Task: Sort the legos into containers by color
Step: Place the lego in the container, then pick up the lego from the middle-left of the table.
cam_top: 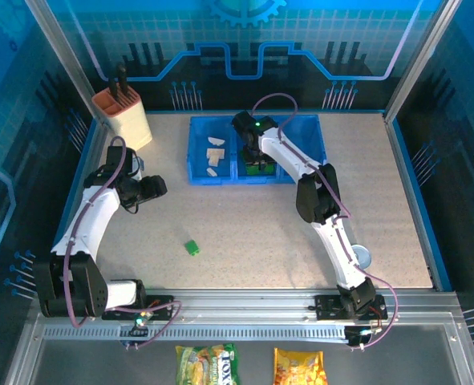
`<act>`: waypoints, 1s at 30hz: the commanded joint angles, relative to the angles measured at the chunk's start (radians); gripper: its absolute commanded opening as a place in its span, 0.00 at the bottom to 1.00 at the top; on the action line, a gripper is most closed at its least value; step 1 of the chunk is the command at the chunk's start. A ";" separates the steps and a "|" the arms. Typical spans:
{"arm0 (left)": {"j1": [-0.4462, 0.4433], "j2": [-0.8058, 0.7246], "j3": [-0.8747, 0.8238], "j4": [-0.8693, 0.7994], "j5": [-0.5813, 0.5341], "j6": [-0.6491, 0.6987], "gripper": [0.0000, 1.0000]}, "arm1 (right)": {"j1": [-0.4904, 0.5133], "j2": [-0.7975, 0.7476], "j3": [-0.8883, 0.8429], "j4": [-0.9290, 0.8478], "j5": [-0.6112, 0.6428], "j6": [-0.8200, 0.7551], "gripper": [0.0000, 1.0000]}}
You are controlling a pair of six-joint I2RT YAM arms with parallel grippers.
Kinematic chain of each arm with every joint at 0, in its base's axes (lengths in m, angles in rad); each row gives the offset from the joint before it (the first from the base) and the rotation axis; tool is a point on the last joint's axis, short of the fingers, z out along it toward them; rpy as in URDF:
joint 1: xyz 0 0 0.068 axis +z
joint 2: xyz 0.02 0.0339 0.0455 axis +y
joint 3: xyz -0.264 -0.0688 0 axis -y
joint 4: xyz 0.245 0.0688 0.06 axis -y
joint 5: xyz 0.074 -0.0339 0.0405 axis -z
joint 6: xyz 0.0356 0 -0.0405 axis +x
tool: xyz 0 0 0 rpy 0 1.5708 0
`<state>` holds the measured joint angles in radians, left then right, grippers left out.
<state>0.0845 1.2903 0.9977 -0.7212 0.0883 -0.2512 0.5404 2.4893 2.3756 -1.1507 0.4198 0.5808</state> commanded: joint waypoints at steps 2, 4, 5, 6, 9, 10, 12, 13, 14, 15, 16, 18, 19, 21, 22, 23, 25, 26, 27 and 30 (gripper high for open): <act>0.013 -0.007 0.004 -0.016 0.027 0.024 0.74 | -0.006 -0.028 0.026 -0.026 0.036 0.017 0.50; 0.012 -0.006 0.003 -0.016 0.030 0.024 0.74 | 0.002 -0.050 0.026 -0.029 0.034 0.012 0.50; 0.012 -0.006 0.003 -0.016 0.032 0.024 0.74 | 0.006 -0.063 0.026 -0.030 0.031 0.008 0.50; 0.013 -0.006 0.002 -0.015 0.034 0.024 0.74 | 0.011 -0.076 0.025 -0.033 0.029 0.005 0.50; 0.012 -0.004 0.001 -0.017 0.036 0.024 0.74 | 0.029 -0.109 0.017 -0.046 0.015 -0.001 0.51; 0.013 -0.005 0.001 -0.016 0.038 0.023 0.74 | 0.035 -0.121 0.011 -0.048 0.004 -0.004 0.51; 0.011 -0.003 -0.002 -0.017 0.041 0.021 0.74 | 0.047 -0.152 -0.015 -0.046 -0.024 -0.007 0.51; 0.011 -0.002 -0.002 -0.017 0.043 0.021 0.74 | 0.054 -0.157 -0.031 -0.044 -0.031 -0.008 0.51; 0.009 0.000 -0.004 -0.017 0.045 0.018 0.74 | 0.062 -0.189 -0.048 -0.043 -0.037 -0.009 0.51; 0.007 0.003 -0.003 -0.018 0.047 0.018 0.74 | 0.071 -0.209 -0.069 -0.040 -0.041 -0.010 0.51; 0.003 0.004 -0.003 -0.020 0.045 0.019 0.74 | 0.079 -0.224 -0.088 -0.035 -0.045 -0.014 0.51; -0.007 0.011 -0.002 -0.024 0.042 0.020 0.73 | 0.096 -0.266 -0.141 -0.023 -0.061 -0.013 0.51; -0.013 0.013 -0.001 -0.028 0.039 0.020 0.73 | 0.103 -0.286 -0.169 -0.013 -0.074 -0.015 0.51; -0.028 0.018 0.003 -0.041 0.033 0.018 0.73 | 0.116 -0.337 -0.240 0.017 -0.092 -0.015 0.51; -0.036 0.019 0.008 -0.050 0.031 0.017 0.74 | 0.121 -0.359 -0.271 0.028 -0.095 -0.014 0.51; -0.048 0.021 0.011 -0.063 0.024 0.013 0.73 | 0.125 -0.386 -0.306 0.041 -0.099 -0.014 0.51; -0.075 0.023 0.021 -0.088 0.012 0.005 0.74 | 0.127 -0.438 -0.380 0.064 -0.113 -0.011 0.51; -0.090 0.025 0.027 -0.102 0.006 -0.002 0.74 | 0.126 -0.468 -0.422 0.081 -0.119 -0.010 0.51; -0.109 0.028 0.034 -0.118 -0.004 -0.009 0.74 | 0.127 -0.498 -0.462 0.094 -0.121 -0.009 0.50; -0.172 0.046 0.058 -0.171 -0.030 -0.047 0.74 | 0.123 -0.584 -0.576 0.126 -0.122 -0.003 0.51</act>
<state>-0.0471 1.3151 1.0126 -0.8082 0.0834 -0.2626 0.6666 1.9984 1.8660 -1.0626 0.3126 0.5728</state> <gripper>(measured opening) 0.736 0.505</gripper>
